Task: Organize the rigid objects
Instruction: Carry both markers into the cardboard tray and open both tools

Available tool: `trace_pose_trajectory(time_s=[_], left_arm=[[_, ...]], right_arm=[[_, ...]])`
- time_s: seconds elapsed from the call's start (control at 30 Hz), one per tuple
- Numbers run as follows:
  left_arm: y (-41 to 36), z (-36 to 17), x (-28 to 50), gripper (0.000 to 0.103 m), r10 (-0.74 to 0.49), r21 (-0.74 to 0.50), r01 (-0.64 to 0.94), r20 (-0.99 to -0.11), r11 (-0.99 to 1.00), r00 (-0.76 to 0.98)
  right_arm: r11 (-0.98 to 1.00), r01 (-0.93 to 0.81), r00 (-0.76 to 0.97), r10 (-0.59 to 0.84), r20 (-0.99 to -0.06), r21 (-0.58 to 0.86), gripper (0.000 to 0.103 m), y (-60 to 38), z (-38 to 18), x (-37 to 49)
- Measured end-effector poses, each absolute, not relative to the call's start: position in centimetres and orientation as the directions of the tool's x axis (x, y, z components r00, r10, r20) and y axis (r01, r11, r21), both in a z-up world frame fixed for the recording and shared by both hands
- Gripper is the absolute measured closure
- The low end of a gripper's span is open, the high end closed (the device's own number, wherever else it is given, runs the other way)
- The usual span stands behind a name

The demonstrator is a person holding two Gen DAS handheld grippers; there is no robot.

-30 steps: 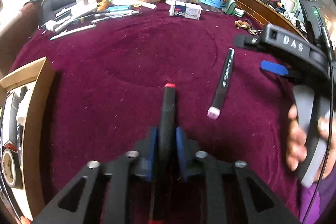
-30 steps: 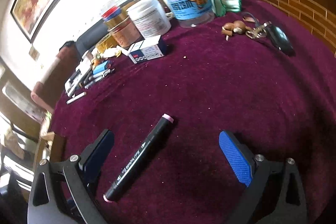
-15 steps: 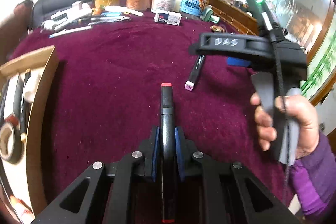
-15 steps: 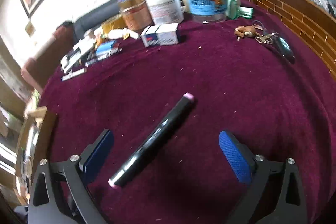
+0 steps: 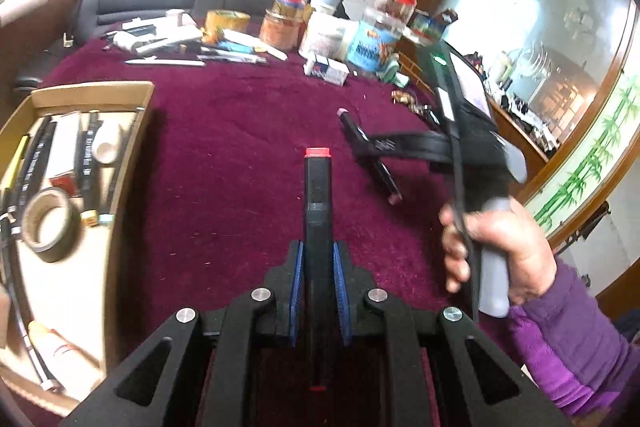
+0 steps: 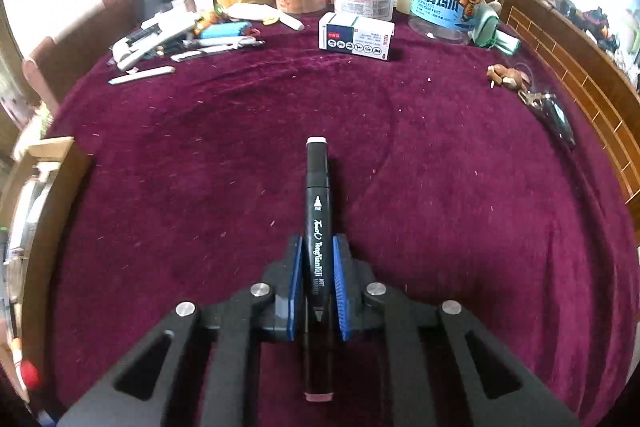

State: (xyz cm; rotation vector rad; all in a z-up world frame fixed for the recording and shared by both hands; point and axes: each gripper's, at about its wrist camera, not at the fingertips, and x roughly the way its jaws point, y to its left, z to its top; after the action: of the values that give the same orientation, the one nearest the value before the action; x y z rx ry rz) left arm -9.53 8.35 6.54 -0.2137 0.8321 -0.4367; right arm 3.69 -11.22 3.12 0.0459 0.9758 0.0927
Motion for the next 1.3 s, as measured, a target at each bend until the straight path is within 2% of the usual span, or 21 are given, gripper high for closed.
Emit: trace_pose_trajectory(time_s=[0.37, 0.53, 0.67, 0.77, 0.97, 1.3], left_arm=[[16.0, 7.3, -10.8, 0.088, -0.385, -0.419, 0.126, -0.621, 0.899, 0.683], [20.8, 6.7, -10.7, 0.086, -0.331, -0.461, 0.011, -0.621, 0.887, 0.71], [22.4, 6.5, -10.2, 0.083, -0.334, -0.487, -0.007, -0.608, 0.873, 0.72], [22.9, 6.7, -10.2, 0.084, -0.341, -0.496, 0.001, -0.596, 0.868, 0.727], [25.5, 6.9, -11.4, 0.084, -0.457, -0.618, 0.044, -0.53, 0.785, 0.714], [27.1, 4.2, -9.6, 0.084, -0.441, -0.633, -0.041, -0.584, 0.773, 0.681]], right_arm=[[0.908, -0.242, 0.533, 0.419, -0.735, 0.343, 0.089, -8.3, 8.7, -1.6], [0.839, -0.344, 0.446, 0.542, -0.713, 0.422, 0.089, -3.6, 9.9, -2.7], [0.779, -0.404, 0.345, 0.615, -0.709, 0.48, 0.088, 1.1, 9.5, -3.0], [0.759, -0.433, 0.297, 0.629, -0.719, 0.486, 0.088, 4.3, 9.1, -3.3], [0.731, -0.483, 0.23, 0.637, -0.736, 0.483, 0.088, 8.5, 8.1, -4.3], [0.726, -0.438, 0.118, 0.632, -0.766, 0.531, 0.088, 11.6, 4.0, -3.8]])
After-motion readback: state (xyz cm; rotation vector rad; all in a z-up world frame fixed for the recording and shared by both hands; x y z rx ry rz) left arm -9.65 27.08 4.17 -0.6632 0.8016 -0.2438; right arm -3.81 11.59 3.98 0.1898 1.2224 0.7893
